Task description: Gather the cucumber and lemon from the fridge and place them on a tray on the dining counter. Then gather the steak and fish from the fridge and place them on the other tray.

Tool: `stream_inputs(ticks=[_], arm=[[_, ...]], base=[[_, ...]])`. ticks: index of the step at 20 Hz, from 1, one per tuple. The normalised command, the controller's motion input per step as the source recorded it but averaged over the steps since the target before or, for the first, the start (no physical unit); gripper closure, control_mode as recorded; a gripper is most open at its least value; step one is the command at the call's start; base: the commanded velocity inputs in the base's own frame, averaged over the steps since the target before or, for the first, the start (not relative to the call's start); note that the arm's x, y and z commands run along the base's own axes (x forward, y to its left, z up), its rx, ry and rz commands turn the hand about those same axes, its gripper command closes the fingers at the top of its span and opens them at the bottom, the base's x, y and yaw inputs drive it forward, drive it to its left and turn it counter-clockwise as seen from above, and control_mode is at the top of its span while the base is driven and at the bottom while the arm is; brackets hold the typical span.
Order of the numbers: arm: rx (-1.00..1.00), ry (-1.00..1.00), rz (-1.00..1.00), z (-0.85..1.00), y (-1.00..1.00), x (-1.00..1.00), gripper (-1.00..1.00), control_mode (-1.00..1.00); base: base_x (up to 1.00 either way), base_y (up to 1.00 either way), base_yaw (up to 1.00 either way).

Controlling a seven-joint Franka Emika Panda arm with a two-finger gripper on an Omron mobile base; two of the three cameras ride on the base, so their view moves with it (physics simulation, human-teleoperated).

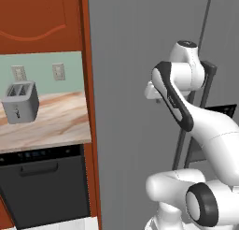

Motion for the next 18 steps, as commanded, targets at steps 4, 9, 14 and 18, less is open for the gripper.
stream_inputs(ticks=[4,9,14,18], arm=[[0.0,-0.02,0.0,0.0,0.0,-0.05,-1.0,1.0],[0.0,0.0,0.0,0.0,0.0,0.0,-1.0,1.0],[0.0,0.0,0.0,0.0,0.0,0.0,-1.0,1.0],[0.0,0.0,0.0,0.0,0.0,0.0,-1.0,1.0]], base=[[-0.24,-0.09,0.0],[-0.81,-0.52,-0.1],[-0.47,-0.48,-0.08],[0.0,-0.36,-0.03]])
